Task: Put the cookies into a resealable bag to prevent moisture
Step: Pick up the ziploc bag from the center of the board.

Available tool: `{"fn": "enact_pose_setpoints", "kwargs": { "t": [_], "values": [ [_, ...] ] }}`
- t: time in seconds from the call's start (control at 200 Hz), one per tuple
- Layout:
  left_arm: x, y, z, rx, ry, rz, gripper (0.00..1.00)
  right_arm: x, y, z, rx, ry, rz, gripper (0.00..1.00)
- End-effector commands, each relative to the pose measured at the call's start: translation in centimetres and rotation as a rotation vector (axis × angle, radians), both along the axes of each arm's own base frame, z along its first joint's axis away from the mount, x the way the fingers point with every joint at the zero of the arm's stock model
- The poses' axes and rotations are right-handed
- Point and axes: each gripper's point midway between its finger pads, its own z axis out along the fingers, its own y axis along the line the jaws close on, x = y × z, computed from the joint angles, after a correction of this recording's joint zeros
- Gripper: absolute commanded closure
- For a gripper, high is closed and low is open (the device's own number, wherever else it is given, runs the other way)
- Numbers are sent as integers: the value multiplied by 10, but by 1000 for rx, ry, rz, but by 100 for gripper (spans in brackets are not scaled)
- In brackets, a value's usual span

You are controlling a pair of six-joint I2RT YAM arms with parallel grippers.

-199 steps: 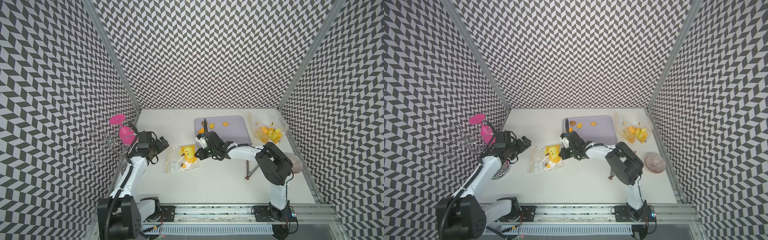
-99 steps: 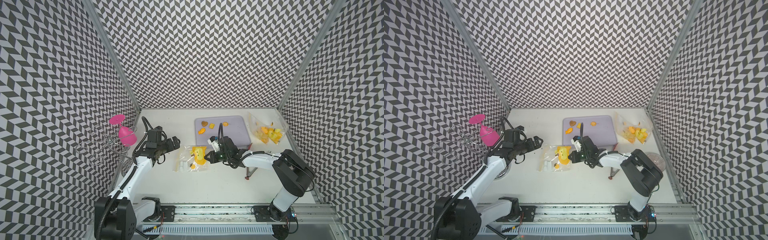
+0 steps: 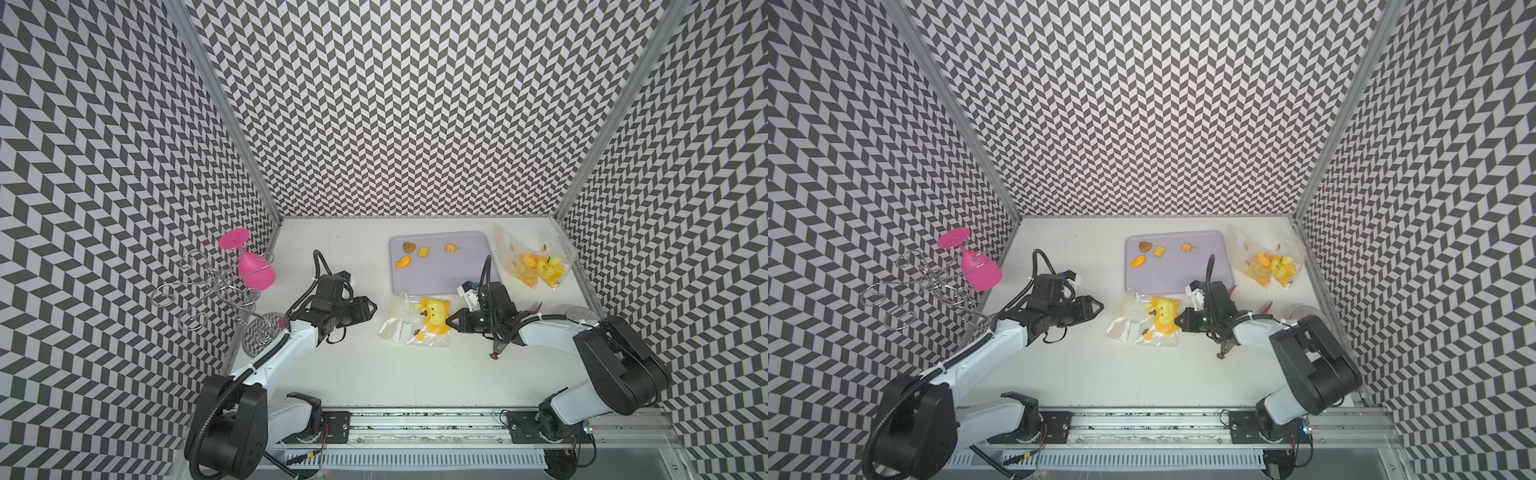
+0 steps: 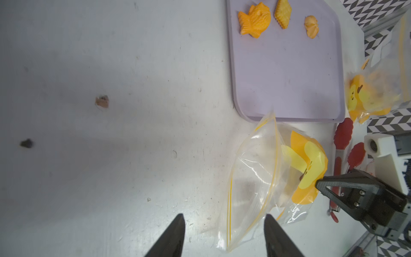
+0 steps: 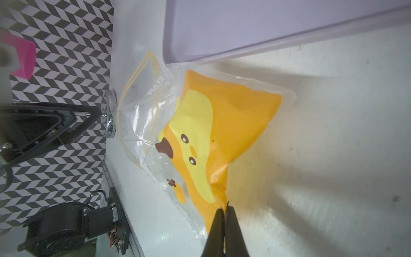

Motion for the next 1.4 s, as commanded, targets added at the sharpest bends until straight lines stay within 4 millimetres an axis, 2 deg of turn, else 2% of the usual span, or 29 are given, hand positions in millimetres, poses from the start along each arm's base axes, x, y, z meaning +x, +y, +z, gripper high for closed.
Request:
{"fn": "enact_pose_setpoints", "kwargs": {
  "t": [0.0, 0.205, 0.451, 0.686, 0.836, 0.931, 1.036, 1.217, 1.397],
  "values": [
    [8, -7, -5, -11, -7, -30, 48, 2, 0, 10, 2, -50, 49, 100],
    [14, -15, -17, -10, 28, -53, 48, 4, 2, 11, 26, -48, 47, 100],
    [12, -38, -30, -16, 63, -128, 47, 5, 3, 10, 31, -44, 47, 100],
    [8, -58, -32, -68, 70, -196, 35, 6, 5, 9, 38, -41, 53, 100],
    [2, -71, -27, -122, 59, -247, 22, 6, 6, 5, 34, -30, 52, 100],
    [-1, -78, -20, -167, 46, -272, 30, 8, 4, 2, 22, -21, 34, 100],
    [-6, -84, -17, -208, 47, -291, 34, 10, 0, -3, 12, 3, -12, 100],
    [-18, -90, -16, -260, 71, -304, 36, 10, -7, -10, 31, 52, -118, 100],
    [-27, -88, -14, -257, 77, -302, 42, 9, -12, -9, 43, 48, -162, 100]
  ]
}}
